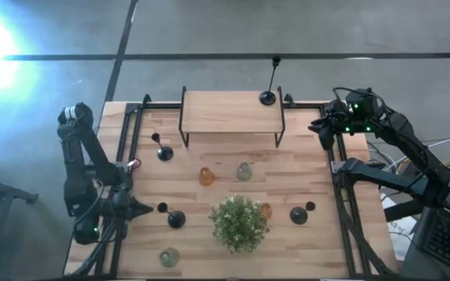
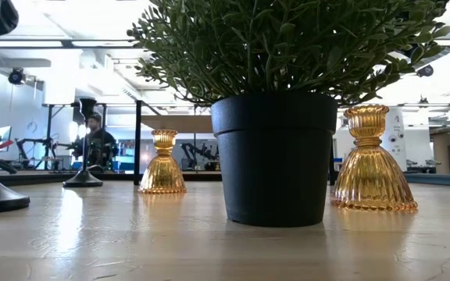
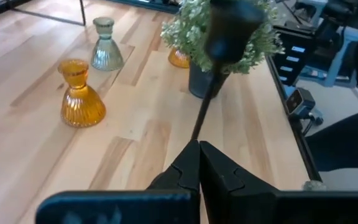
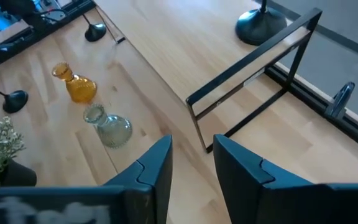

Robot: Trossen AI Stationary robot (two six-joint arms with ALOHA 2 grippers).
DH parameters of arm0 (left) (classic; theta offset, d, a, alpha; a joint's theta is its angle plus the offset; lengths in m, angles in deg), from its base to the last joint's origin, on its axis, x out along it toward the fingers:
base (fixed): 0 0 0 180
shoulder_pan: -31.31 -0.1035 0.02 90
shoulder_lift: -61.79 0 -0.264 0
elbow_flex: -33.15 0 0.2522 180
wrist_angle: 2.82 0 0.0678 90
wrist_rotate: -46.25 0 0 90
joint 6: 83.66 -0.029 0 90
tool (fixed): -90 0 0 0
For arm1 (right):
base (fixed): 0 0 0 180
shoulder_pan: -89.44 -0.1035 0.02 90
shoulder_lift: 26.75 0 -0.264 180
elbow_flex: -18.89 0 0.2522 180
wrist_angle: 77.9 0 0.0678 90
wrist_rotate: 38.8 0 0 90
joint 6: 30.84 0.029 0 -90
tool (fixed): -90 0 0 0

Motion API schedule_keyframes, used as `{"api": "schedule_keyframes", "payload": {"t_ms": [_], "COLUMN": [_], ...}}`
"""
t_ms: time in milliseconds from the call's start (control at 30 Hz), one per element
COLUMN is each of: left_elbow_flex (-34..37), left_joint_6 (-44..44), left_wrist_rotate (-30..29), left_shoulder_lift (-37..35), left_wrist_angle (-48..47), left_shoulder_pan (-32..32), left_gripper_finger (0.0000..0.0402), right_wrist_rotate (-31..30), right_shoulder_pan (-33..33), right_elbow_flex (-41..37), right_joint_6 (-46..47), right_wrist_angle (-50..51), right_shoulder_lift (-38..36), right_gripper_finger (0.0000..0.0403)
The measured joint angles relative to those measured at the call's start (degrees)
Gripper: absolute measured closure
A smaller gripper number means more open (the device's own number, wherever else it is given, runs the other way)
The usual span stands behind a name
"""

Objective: Pick & Place candle stick holders
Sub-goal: Put the large black candle holder on the shelf

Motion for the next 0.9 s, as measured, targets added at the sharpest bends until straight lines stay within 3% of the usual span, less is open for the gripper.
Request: {"api": "schedule_keyframes", "payload": {"t_ms": [200,400,600,900], "left_elbow_flex": [2.69,4.05,4.75,4.73], "left_joint_6": [1.66,0.71,-4.49,-12.6], "left_wrist_rotate": [4.51,5.14,10.67,11.09], "left_shoulder_lift": [-0.18,-0.44,0.18,0.14], "left_wrist_angle": [4.62,10.39,15.74,18.73], "left_shoulder_pan": [-5.38,-10.4,-13.05,-15.08], "left_gripper_finger": [0.0374,0.0313,0.0259,0.0247], "right_wrist_rotate": [0.0,0.0,0.0,0.0], "right_shoulder_pan": [0.04,0.04,0.04,0.04], "right_elbow_flex": [0.0,0.02,0.04,0.04], "right_joint_6": [0.01,0.26,-0.01,-0.19], "right_wrist_angle": [-0.38,-2.39,-3.32,-3.3], "right_shoulder_lift": [0.07,0.02,0.02,0.0], "right_gripper_finger": [0.0306,0.0316,0.0326,0.0334]}}
